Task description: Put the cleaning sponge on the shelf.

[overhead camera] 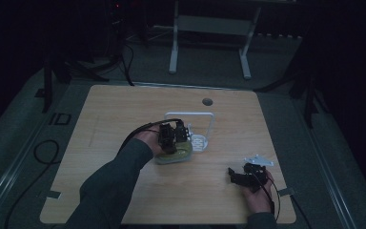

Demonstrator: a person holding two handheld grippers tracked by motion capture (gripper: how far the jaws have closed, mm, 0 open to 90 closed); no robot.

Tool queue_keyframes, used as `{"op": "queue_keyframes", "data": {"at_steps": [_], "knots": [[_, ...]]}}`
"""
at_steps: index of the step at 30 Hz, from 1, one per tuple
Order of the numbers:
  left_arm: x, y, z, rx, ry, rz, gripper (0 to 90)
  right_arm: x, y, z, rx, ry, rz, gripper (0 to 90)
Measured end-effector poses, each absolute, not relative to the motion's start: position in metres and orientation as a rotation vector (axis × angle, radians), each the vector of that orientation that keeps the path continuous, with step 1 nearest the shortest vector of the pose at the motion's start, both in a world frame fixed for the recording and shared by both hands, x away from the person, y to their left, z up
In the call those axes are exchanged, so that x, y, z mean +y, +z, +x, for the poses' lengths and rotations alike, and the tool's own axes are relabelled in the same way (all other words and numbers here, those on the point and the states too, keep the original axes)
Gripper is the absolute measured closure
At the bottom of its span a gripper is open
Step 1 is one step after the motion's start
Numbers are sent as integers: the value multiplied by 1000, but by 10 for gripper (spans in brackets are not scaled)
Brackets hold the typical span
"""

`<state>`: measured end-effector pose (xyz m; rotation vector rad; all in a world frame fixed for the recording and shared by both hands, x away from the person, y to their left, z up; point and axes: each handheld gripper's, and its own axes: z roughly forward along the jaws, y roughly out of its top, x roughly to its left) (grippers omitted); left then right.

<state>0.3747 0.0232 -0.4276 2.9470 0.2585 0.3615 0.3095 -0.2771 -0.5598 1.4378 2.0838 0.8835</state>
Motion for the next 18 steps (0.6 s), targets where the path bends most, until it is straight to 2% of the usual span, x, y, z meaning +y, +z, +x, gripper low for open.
{"op": "queue_keyframes", "data": {"at_steps": [18], "knots": [[8, -428, 384, 195, 396, 2972, 717, -277, -560, 309, 2083, 884, 1438, 135]]}}
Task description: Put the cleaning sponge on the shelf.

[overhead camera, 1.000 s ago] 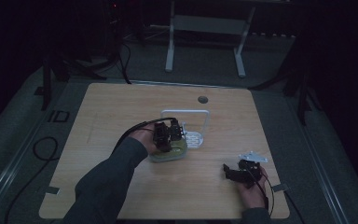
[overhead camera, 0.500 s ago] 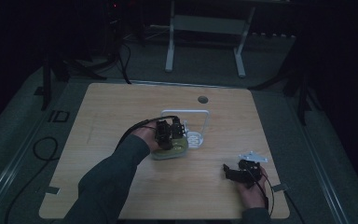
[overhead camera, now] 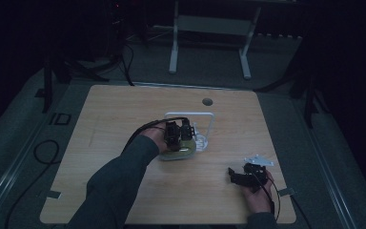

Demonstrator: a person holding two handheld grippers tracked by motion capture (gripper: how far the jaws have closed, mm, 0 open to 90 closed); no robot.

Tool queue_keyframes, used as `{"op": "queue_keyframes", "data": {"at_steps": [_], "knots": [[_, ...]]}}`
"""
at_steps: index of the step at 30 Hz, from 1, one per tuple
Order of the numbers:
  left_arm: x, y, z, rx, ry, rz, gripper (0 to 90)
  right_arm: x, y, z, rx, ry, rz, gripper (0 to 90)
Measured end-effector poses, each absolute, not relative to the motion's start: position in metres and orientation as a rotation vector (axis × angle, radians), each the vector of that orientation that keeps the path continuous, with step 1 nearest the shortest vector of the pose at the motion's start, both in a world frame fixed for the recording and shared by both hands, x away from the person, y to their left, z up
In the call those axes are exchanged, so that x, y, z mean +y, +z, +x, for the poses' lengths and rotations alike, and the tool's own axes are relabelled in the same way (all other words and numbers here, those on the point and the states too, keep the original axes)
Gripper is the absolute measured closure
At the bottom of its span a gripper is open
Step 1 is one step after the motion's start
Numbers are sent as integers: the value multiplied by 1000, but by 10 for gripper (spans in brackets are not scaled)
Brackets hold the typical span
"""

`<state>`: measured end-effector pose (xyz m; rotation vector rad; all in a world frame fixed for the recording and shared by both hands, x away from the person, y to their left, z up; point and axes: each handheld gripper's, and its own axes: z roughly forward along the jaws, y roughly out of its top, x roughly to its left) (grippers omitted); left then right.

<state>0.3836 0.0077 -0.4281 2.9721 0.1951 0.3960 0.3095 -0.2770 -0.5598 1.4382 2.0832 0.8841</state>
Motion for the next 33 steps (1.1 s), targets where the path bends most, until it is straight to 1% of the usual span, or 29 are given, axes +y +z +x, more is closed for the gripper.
{"op": "queue_keyframes", "data": {"at_steps": [21, 27, 33], "knots": [[-2, -433, 393, 199, 401, 2954, 716, -277, -560, 309, 2083, 883, 1439, 135], [-6, -436, 396, 164, 421, 2960, 716, -277, -560, 309, 2083, 883, 1438, 135], [-10, -437, 400, 164, 426, 2951, 716, -277, -560, 309, 2083, 884, 1439, 135]]}}
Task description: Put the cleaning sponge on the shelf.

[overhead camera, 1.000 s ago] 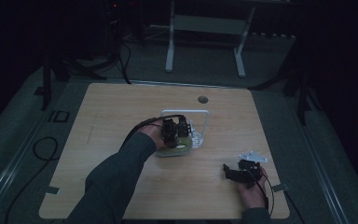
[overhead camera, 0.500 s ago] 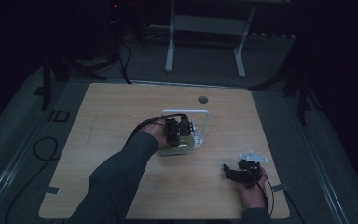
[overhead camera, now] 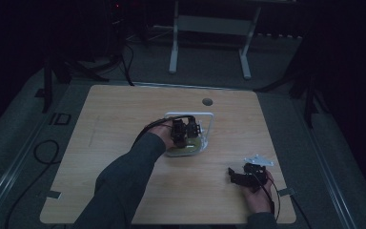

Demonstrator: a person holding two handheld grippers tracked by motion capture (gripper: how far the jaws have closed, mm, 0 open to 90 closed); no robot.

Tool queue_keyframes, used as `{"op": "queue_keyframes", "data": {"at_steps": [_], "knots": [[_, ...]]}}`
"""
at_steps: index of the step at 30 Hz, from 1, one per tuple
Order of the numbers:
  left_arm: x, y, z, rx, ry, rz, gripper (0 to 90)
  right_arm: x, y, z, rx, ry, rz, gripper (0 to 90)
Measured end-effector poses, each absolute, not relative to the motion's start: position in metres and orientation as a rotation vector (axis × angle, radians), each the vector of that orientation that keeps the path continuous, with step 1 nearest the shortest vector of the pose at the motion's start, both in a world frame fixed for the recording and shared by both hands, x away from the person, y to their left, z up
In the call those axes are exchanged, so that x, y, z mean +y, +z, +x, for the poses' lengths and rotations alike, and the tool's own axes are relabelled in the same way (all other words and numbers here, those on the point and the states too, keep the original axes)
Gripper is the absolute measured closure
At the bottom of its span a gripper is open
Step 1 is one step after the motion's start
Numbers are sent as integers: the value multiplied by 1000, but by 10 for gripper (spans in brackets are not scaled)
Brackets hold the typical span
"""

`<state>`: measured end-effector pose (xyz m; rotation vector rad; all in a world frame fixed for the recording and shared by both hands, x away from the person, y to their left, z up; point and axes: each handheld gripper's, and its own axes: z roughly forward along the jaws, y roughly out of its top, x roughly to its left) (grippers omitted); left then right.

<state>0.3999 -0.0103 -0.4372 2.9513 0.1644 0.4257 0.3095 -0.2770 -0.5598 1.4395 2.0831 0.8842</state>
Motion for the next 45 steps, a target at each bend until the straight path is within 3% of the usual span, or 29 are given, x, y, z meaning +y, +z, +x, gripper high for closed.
{"op": "queue_keyframes", "data": {"at_steps": [45], "knots": [[-30, -458, 412, 60, 592, 2956, 710, -277, -560, 309, 2085, 884, 1440, 135]]}}
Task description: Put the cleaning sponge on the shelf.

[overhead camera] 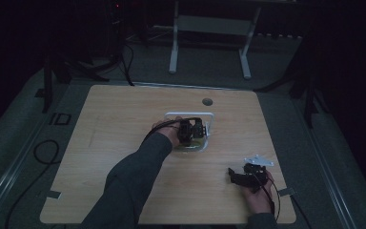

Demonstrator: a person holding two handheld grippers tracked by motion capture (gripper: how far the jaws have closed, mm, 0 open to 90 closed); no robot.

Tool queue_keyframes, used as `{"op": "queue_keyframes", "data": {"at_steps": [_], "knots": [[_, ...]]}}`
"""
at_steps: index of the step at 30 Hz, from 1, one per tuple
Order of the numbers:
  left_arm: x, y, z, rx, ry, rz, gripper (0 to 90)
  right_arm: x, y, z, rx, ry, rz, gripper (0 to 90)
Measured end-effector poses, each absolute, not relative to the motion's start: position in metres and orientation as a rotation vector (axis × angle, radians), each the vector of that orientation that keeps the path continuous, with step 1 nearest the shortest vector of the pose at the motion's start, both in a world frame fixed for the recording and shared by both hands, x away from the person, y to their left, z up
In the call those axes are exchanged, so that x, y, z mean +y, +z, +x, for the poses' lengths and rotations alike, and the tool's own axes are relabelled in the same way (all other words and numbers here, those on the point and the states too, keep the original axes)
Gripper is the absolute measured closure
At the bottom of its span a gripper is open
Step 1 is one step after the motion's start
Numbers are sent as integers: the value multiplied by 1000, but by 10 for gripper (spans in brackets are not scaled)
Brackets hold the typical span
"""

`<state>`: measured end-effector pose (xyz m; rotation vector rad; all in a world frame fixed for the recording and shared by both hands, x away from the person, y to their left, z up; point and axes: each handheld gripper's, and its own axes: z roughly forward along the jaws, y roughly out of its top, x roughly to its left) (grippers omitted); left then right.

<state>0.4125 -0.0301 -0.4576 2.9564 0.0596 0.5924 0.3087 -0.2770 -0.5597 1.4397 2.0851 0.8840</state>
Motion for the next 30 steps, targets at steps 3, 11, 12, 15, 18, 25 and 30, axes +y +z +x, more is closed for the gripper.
{"op": "queue_keyframes", "data": {"at_steps": [3, 11, 12, 15, 18, 25, 30], "knots": [[-30, -458, 414, 54, 596, 2951, 708, -277, -560, 309, 2085, 885, 1439, 135], [-30, -459, 415, 51, 630, 2950, 706, -277, -560, 309, 2085, 885, 1439, 135], [-30, -459, 415, 52, 632, 2951, 706, -277, -560, 309, 2085, 885, 1439, 135], [-30, -460, 415, 54, 643, 2949, 705, -277, -560, 309, 2085, 885, 1439, 135], [-30, -460, 415, 51, 662, 2944, 705, -277, -560, 309, 2084, 885, 1440, 135], [-29, -460, 416, 64, 675, 2940, 702, -277, -560, 309, 2084, 885, 1440, 135], [-27, -458, 416, 88, 678, 2933, 678, -277, -560, 309, 2085, 885, 1440, 135]]}}
